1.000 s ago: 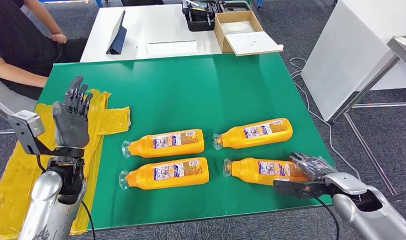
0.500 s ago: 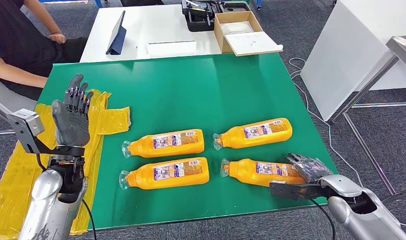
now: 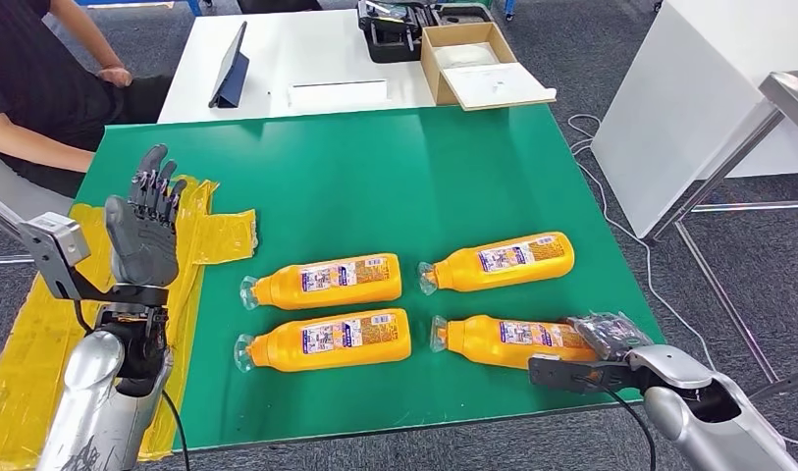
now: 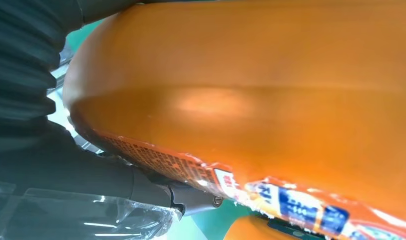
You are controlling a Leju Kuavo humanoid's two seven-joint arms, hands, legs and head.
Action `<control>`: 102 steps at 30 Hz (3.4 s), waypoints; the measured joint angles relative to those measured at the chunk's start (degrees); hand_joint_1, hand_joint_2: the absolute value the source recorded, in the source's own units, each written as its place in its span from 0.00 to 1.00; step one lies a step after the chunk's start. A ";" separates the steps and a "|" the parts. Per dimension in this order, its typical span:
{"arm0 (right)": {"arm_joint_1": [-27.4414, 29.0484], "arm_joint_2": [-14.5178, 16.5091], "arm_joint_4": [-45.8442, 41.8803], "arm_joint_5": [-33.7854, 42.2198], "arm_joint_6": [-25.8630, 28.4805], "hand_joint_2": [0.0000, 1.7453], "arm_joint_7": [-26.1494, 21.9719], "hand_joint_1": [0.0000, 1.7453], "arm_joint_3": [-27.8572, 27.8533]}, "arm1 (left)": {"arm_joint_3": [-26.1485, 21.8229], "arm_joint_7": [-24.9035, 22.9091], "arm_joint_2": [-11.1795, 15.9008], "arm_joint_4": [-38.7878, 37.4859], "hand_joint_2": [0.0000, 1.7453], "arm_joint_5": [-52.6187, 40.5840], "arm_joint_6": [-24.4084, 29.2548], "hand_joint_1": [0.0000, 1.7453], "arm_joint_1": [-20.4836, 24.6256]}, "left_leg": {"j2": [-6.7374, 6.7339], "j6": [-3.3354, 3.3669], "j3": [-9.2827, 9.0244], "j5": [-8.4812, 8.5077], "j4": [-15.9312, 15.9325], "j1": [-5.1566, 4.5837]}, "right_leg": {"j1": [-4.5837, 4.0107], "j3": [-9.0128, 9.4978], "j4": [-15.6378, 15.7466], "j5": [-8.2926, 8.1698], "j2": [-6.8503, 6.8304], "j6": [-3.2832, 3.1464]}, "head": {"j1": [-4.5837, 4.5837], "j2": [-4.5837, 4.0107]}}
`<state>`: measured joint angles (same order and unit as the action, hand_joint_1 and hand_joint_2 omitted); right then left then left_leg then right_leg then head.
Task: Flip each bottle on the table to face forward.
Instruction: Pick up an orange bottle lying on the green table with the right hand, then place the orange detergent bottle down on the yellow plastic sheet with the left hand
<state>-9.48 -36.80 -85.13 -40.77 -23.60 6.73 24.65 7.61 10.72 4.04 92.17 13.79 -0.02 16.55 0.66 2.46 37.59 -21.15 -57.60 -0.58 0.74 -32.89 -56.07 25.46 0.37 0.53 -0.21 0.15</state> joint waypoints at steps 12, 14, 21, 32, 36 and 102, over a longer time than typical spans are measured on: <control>0.51 -4.45 -8.24 12.46 3.23 1.00 -0.30 1.00 -6.59 | -0.37 0.11 0.28 0.82 1.00 1.03 -0.24 0.00 -1.45 | 0.02 0.02 0.11 0.01 0.00 -0.15 | 0.14 -0.03 -0.02 -0.01 0.01 0.02 | -0.02 0.00; -1.09 -4.99 -10.71 13.95 3.31 1.00 -0.33 1.00 -9.13 | -0.69 0.00 0.28 1.51 1.00 1.08 -0.20 0.00 -1.95 | 0.00 0.02 0.11 0.01 0.00 -0.15 | 0.15 -0.05 -0.02 -0.01 0.01 0.02 | -0.02 0.00; -5.78 -4.15 -17.25 17.11 3.58 1.00 -0.28 1.00 -15.12 | -1.24 -0.49 0.21 3.37 1.00 1.11 -0.10 0.00 -2.70 | 0.10 0.04 0.15 0.03 0.01 -0.14 | 0.14 -0.05 -0.02 -0.01 -0.04 0.01 | -0.01 0.00; -13.97 8.29 -16.03 18.84 11.33 1.00 1.46 1.00 -13.09 | 0.91 -1.78 -1.45 3.75 1.00 3.26 -2.48 0.00 -0.64 | -0.03 0.04 0.13 0.06 0.02 -0.12 | 0.13 -0.07 -0.03 -0.01 0.00 0.01 | -0.01 0.00; -17.66 13.44 -12.55 21.97 13.46 1.00 1.43 1.00 -9.76 | 2.40 -2.40 -2.18 2.91 1.00 8.72 -3.64 0.00 1.26 | -0.03 0.05 0.14 0.08 0.02 -0.12 | 0.13 -0.07 -0.05 -0.02 0.00 0.01 | -0.01 0.00; -24.41 42.15 1.70 5.26 13.93 1.00 9.99 1.00 8.78 | 9.27 -13.68 -7.89 6.99 1.00 20.74 4.61 0.00 4.70 | -0.01 0.07 0.19 0.10 0.02 -0.11 | 0.16 -0.12 -0.05 0.00 0.00 0.00 | 0.00 0.00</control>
<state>-33.89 5.36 -83.43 -35.51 -9.67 16.72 33.44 16.88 -2.97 -3.85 99.17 34.53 4.59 21.25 0.65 2.53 37.78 -21.06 -57.58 -0.70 0.90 -33.02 -56.12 25.46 0.38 0.53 -0.21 0.15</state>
